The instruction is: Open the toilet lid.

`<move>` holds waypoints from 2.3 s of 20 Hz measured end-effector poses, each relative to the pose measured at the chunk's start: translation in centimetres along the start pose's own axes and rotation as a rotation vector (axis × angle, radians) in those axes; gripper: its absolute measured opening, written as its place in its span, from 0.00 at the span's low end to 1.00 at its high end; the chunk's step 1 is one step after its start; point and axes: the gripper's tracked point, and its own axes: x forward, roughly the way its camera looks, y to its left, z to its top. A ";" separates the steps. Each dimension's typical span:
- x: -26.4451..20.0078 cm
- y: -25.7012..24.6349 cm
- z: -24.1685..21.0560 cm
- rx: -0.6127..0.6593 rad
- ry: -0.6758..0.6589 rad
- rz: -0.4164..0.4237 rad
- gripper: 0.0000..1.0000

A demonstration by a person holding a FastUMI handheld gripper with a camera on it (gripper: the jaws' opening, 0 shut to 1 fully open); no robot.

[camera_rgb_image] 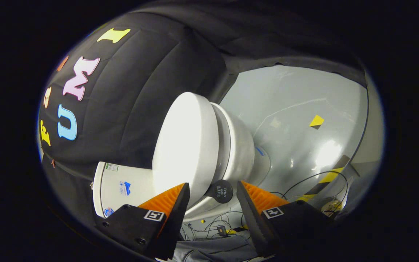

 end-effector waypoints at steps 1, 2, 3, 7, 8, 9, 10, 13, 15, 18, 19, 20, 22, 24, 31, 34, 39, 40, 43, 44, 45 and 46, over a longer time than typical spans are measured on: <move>0.6 -0.2 -0.7 -0.004 0.022 -0.006 0.82; 0.6 -0.5 -1.1 -0.001 0.029 -0.013 0.75; 1.4 -0.3 -1.4 0.002 0.039 -0.011 0.67; 1.2 -1.4 -1.8 0.030 0.057 -0.030 0.48; 2.2 -1.6 -2.0 0.049 0.065 -0.023 0.38; 2.1 -1.7 -2.1 0.060 0.058 -0.016 0.28; 1.1 -1.4 -0.9 0.071 0.027 0.005 0.28; 1.7 -1.2 -1.8 0.012 0.036 -0.011 0.11; 1.5 -0.6 -1.6 -0.020 0.029 -0.027 0.11; 1.1 -0.2 -1.5 -0.101 0.017 -0.066 0.11; 1.0 0.0 -1.5 -0.121 0.007 -0.067 0.11; 0.8 0.2 -1.4 -0.144 -0.001 -0.070 0.11; -0.1 1.4 -0.8 -0.206 -0.022 -0.076 0.11; -1.4 4.1 -0.5 -0.266 -0.057 -0.077 0.11; -6.1 12.4 -0.7 -0.457 -0.180 -0.058 0.09; -7.9 16.6 -1.8 -0.583 -0.235 -0.061 0.06; -9.8 21.2 -4.3 -0.692 -0.261 -0.039 0.07; -10.1 22.0 -4.7 -0.710 -0.265 -0.032 0.07; -10.7 25.1 -6.6 -0.786 -0.277 0.005 0.08; -11.1 26.4 -7.6 -0.813 -0.280 0.022 0.08; -11.3 27.4 -8.4 -0.832 -0.282 0.040 0.09; -11.3 28.6 -9.4 -0.854 -0.282 0.061 0.10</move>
